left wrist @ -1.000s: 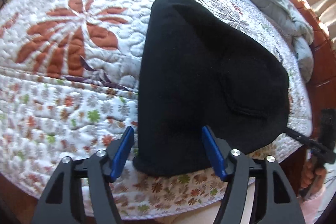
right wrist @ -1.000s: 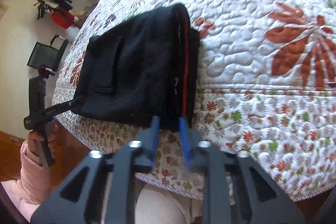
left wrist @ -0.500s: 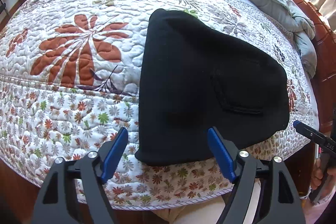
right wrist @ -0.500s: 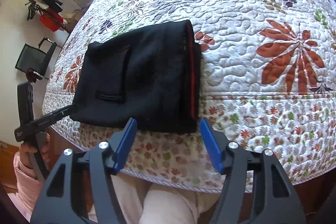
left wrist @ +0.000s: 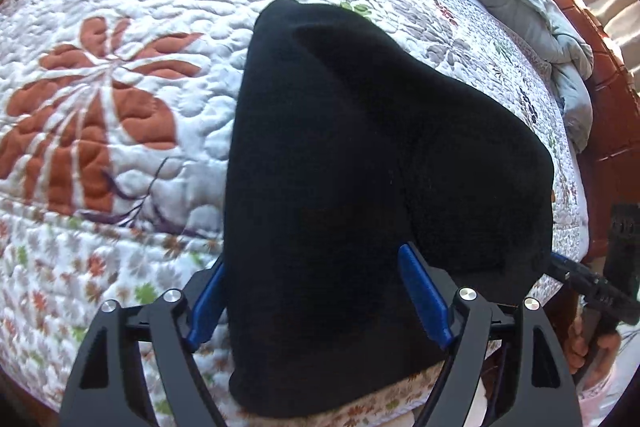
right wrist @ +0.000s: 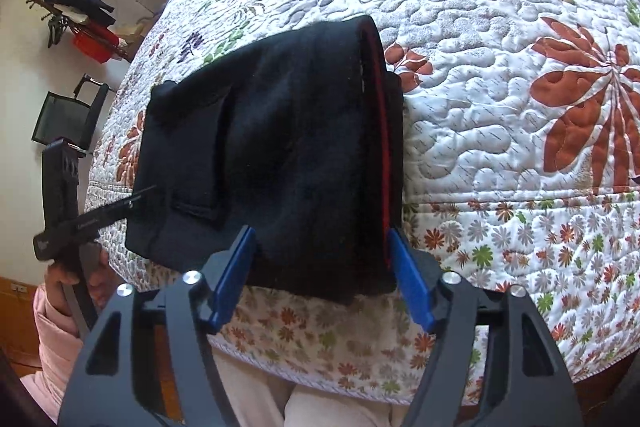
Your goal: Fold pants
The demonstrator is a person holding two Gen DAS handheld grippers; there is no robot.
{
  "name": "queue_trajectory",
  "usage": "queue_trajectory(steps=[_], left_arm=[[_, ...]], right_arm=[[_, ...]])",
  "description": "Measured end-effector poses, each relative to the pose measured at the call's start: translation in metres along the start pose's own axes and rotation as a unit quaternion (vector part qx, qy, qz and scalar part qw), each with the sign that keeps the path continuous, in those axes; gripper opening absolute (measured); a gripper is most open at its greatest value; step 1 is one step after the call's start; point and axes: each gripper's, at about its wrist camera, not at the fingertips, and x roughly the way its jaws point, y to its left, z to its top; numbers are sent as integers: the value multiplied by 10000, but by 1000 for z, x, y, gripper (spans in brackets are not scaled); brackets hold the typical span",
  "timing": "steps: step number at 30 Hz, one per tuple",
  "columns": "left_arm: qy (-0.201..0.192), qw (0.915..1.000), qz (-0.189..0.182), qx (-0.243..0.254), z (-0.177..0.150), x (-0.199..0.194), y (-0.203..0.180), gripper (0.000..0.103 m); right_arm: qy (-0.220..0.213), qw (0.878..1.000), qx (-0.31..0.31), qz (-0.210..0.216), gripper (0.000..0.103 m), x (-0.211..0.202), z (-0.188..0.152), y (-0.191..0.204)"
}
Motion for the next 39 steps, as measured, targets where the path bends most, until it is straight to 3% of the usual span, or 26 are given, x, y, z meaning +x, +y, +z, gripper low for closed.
queue_trajectory(steps=[3, 5, 7, 12, 17, 22, 26, 31, 39], left_arm=[[-23, 9998, 68, -192, 0, -1, -1, 75], [-91, 9994, 170, -293, -1, -5, -3, 54], [-120, 9994, 121, -294, -2, -11, -3, 42], [-104, 9996, 62, -253, -6, -15, 1, 39], [-162, 9996, 206, -51, -12, -7, 2, 47], [-272, 9971, 663, 254, -13, -21, -14, 69], [-407, 9939, 892, 501, -14, -32, -26, 77], [-471, 9921, 974, 631, -13, -36, -32, 81], [-437, 9906, 1039, 776, -6, -23, -36, 83]], right_arm=[[-61, 9999, -114, -59, 39, 1, 0, 0], [-116, 9997, -221, 37, 31, -1, -1, 3], [-171, 9989, -422, 86, 25, -7, -2, 10], [-26, 9990, -419, 142, 22, -7, -3, 5], [128, 9994, -334, 39, 27, 10, -6, -2], [5, 9993, -384, -45, 51, -5, -3, 8], [-153, 9990, -385, -181, 65, -21, 1, 8], [-180, 9985, -381, -343, 77, -25, 7, 7], [18, 9983, -302, -496, 81, 0, 16, 0]])
